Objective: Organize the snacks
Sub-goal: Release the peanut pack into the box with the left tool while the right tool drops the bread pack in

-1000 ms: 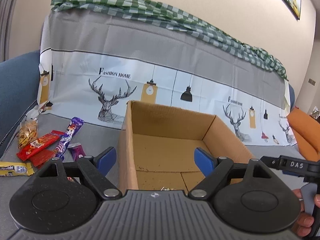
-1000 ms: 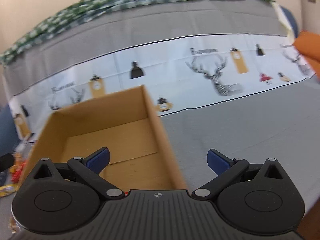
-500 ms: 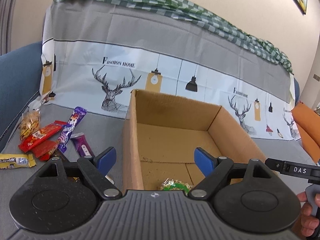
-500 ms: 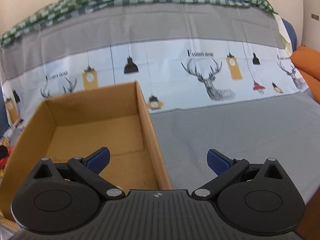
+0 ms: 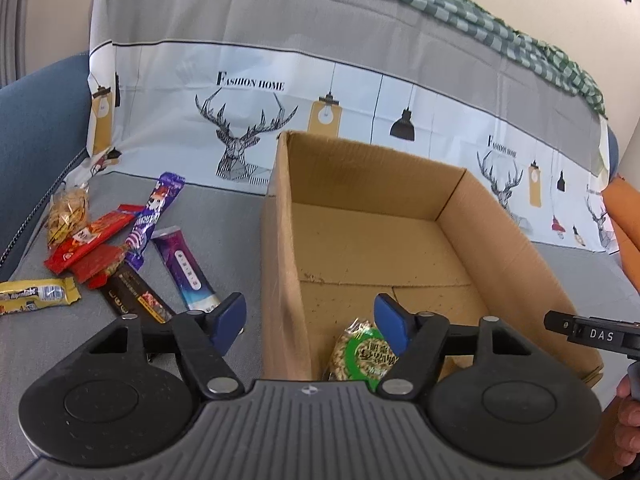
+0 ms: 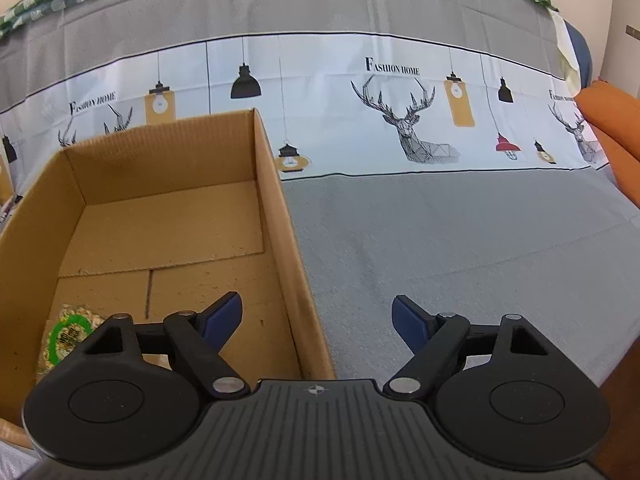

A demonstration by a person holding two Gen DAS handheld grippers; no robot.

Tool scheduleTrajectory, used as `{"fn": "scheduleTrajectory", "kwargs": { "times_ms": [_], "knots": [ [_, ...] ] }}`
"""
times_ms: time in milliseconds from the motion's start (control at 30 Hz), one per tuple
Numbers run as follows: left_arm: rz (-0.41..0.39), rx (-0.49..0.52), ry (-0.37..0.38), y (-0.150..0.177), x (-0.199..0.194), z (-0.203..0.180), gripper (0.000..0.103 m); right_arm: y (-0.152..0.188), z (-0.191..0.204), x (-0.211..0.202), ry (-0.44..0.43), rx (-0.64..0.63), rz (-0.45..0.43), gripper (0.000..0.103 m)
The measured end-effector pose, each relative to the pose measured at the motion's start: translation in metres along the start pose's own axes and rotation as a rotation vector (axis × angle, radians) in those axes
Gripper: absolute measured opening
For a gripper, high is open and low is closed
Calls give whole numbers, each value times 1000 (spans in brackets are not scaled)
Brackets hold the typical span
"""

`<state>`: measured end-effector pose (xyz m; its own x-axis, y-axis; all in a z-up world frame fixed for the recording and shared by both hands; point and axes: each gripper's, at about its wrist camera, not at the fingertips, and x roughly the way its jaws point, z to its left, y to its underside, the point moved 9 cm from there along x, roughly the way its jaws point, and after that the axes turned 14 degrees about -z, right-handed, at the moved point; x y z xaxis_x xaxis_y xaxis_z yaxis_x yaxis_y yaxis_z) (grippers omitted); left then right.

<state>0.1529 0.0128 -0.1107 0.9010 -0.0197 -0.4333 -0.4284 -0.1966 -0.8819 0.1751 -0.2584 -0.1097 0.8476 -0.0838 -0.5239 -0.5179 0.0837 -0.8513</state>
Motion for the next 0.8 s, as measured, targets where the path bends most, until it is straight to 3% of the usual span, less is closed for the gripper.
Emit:
{"fn": "scheduleTrajectory", "kwargs": {
  "times_ms": [267,800],
  "knots": [
    [15,13,8,4,1,-4,71,4,-1,3,16,-20,14,73],
    [16,33,56,7,-1,-17,68,9,-3,5,33,-7,39,71]
  ]
}}
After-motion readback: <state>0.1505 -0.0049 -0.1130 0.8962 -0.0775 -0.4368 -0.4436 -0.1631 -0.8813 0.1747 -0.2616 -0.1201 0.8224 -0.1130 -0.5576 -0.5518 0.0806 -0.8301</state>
